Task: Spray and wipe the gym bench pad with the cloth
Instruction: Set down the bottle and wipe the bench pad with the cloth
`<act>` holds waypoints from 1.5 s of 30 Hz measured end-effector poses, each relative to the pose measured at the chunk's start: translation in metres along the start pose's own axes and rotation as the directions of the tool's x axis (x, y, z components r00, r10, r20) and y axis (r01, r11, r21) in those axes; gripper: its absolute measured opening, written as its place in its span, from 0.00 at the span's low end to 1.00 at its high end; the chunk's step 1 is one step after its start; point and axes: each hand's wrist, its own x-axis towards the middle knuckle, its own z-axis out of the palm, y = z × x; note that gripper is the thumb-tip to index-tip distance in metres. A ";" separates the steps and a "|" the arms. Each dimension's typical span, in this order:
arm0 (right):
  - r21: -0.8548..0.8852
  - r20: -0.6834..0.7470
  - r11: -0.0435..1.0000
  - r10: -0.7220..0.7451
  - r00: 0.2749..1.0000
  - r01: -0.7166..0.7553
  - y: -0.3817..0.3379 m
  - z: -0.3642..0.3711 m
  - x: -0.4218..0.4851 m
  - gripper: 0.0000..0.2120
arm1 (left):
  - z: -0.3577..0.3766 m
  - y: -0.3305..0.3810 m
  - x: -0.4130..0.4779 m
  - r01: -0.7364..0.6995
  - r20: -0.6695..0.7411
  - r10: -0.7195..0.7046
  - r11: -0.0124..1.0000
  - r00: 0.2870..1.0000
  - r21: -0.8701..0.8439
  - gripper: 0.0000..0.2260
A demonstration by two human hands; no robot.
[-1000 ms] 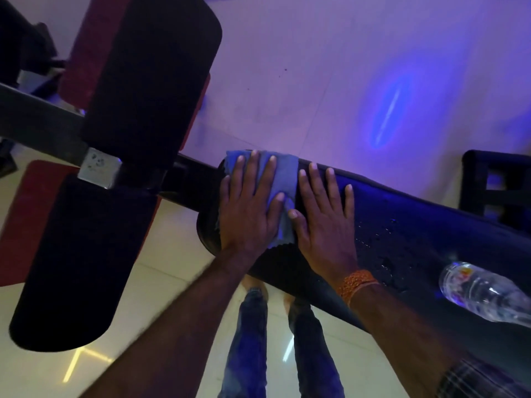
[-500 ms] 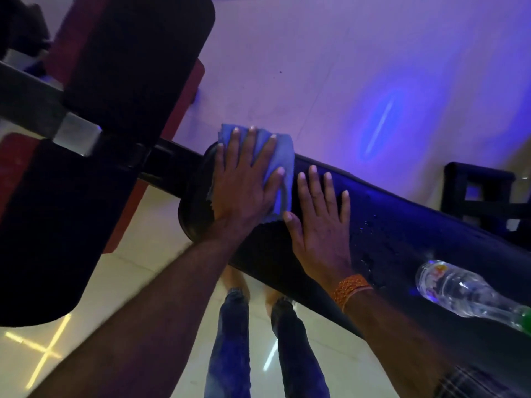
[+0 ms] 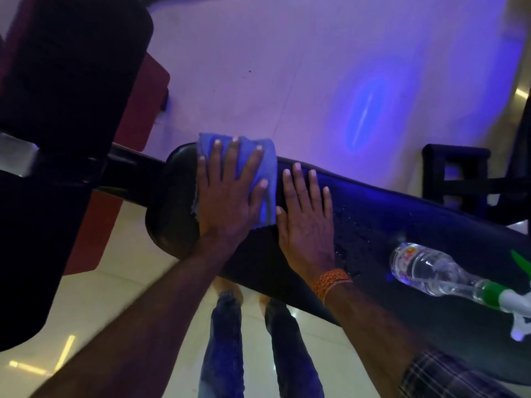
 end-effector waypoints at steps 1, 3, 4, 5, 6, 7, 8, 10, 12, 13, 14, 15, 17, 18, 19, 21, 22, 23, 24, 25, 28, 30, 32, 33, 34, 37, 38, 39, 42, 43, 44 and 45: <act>0.007 0.005 1.000 0.003 1.000 -0.003 0.001 -0.001 -0.001 0.29 | -0.001 0.002 -0.017 -0.058 0.008 0.058 0.998 0.998 0.002 0.26; 0.030 0.007 1.000 -0.006 1.000 0.006 0.003 -0.004 -0.002 0.29 | -0.002 0.001 -0.029 -0.119 0.026 0.119 0.993 0.993 -0.002 0.26; 0.039 0.000 0.999 -0.012 1.000 0.012 0.003 -0.004 -0.002 0.29 | -0.003 0.000 -0.020 -0.118 0.018 0.118 0.993 0.993 -0.004 0.25; 0.043 -0.009 0.999 -0.015 1.000 0.016 0.005 -0.003 -0.001 0.29 | -0.003 0.002 -0.006 -0.100 0.010 0.100 0.995 0.995 -0.007 0.25; 0.041 -0.022 0.999 -0.012 1.000 0.013 0.006 -0.001 -0.002 0.29 | -0.002 0.005 0.010 -0.064 0.001 0.064 0.998 0.998 -0.009 0.24; 0.038 -0.038 0.999 0.001 0.999 0.001 0.007 0.001 -0.003 0.28 | -0.001 0.009 0.024 -0.023 -0.006 0.023 1.000 1.000 -0.010 0.22; 0.037 -0.051 0.999 0.025 0.998 -0.023 0.007 0.003 -0.004 0.28 | 0.000 0.014 0.032 0.013 -0.005 -0.013 1.000 1.000 -0.010 0.21; 0.036 -0.055 0.997 0.074 0.996 -0.072 0.008 0.005 -0.008 0.28 | 0.005 0.023 0.021 0.003 -0.007 -0.003 1.000 1.000 0.011 0.22; 0.041 -0.057 0.995 0.091 0.994 -0.089 0.010 0.005 -0.011 0.28 | 0.007 0.028 -0.007 -0.121 0.012 0.121 0.992 0.993 0.037 0.25; 0.048 -0.056 0.995 0.089 0.994 -0.086 0.011 0.003 -0.012 0.28 | 0.005 0.026 -0.018 -0.174 0.039 0.172 0.984 0.984 0.036 0.25; 0.060 -0.057 0.995 0.084 0.995 -0.081 0.012 0.002 -0.012 0.28 | 0.004 0.022 -0.019 -0.210 0.053 0.208 0.977 0.977 0.030 0.25; 0.073 -0.059 0.994 0.080 0.995 -0.076 0.014 -0.001 -0.012 0.28 | 0.003 0.019 -0.011 -0.228 0.046 0.227 0.974 0.973 0.019 0.25; 0.103 -0.060 0.992 0.081 0.995 -0.074 0.017 -0.003 -0.011 0.28 | 0.001 0.020 0.019 -0.175 0.038 0.176 0.984 0.984 -0.016 0.24; 0.109 -0.060 0.991 0.082 0.995 -0.075 0.019 -0.004 -0.011 0.28 | 0.001 0.024 0.033 -0.113 0.037 0.114 0.993 0.993 -0.037 0.23; 0.108 -0.056 0.992 0.077 0.995 -0.071 0.020 -0.004 -0.011 0.28 | 0.001 0.028 0.040 -0.053 0.046 0.055 0.997 0.997 -0.050 0.22; 0.092 -0.039 0.994 0.062 0.997 -0.058 0.020 -0.004 -0.012 0.29 | 0.004 0.034 0.030 -0.031 0.022 0.032 0.999 0.999 -0.028 0.23; 0.082 -0.029 0.995 0.057 0.998 -0.055 0.019 -0.005 -0.012 0.29 | 0.006 0.032 0.016 -0.054 0.006 0.054 0.998 0.999 -0.011 0.23; 0.074 -0.019 0.996 0.059 0.998 -0.057 0.019 -0.005 -0.012 0.30 | 0.007 0.029 -0.001 -0.079 0.003 0.079 0.997 0.997 0.005 0.24; 0.067 -0.005 0.996 0.062 0.998 -0.062 0.019 -0.006 -0.012 0.30 | 0.007 0.025 -0.018 -0.096 -0.001 0.096 0.995 0.995 0.019 0.24; 0.060 0.010 0.996 0.058 0.998 -0.059 0.018 -0.007 -0.012 0.31 | 0.006 0.021 -0.036 -0.089 0.018 0.089 0.996 0.996 0.018 0.25; 0.033 0.048 0.998 -0.051 0.998 0.049 0.013 -0.009 -0.013 0.31 | 0.002 0.004 -0.040 -0.074 0.036 0.074 0.997 0.997 0.002 0.26; 0.032 0.065 0.990 -0.138 0.988 0.137 0.009 -0.006 -0.009 0.31 | 0.001 -0.012 -0.009 0.059 -0.020 -0.060 0.998 0.998 -0.010 0.25; 0.039 0.062 0.988 -0.150 0.987 0.148 0.006 -0.002 -0.004 0.31 | 0.001 -0.019 0.012 0.239 -0.060 -0.239 0.971 0.969 -0.013 0.25; 0.047 0.064 0.988 -0.147 0.987 0.144 0.004 -0.001 -0.002 0.31 | 0.002 -0.017 0.006 0.284 -0.065 -0.283 0.959 0.957 0.000 0.25; 0.051 0.067 0.988 -0.152 0.986 0.148 0.002 -0.001 0.001 0.31 | 0.003 -0.012 -0.011 0.292 -0.060 -0.290 0.956 0.955 0.019 0.25; 0.058 0.116 0.974 -0.223 0.968 0.217 -0.009 -0.004 0.007 0.32 | 0.002 0.007 -0.077 0.253 0.025 -0.254 0.967 0.967 0.041 0.27; 0.065 0.129 0.962 -0.270 0.954 0.264 -0.014 -0.004 0.009 0.32 | 0.004 0.003 -0.083 0.253 0.019 -0.254 0.967 0.967 0.029 0.27; 0.072 0.139 0.948 -0.318 0.938 0.311 -0.019 -0.004 0.011 0.32 | 0.004 -0.004 -0.075 0.278 -0.001 -0.278 0.960 0.961 0.011 0.27; 0.054 0.151 0.924 -0.382 0.912 0.378 -0.028 -0.002 0.024 0.31 | 0.003 -0.024 -0.027 0.476 -0.121 -0.478 0.878 0.870 -0.047 0.26; 0.034 0.144 0.929 -0.369 0.918 0.368 -0.028 -0.002 0.027 0.31 | 0.004 -0.022 -0.021 0.514 -0.138 -0.517 0.856 0.845 -0.059 0.25; 0.015 0.149 0.933 -0.357 0.922 0.359 -0.030 0.000 0.028 0.31 | 0.008 -0.018 -0.027 0.532 -0.154 -0.534 0.845 0.831 -0.057 0.25; 0.006 0.160 0.936 -0.348 0.924 0.352 -0.032 0.001 0.028 0.31 | 0.012 -0.010 -0.042 0.531 -0.147 -0.533 0.846 0.833 -0.056 0.26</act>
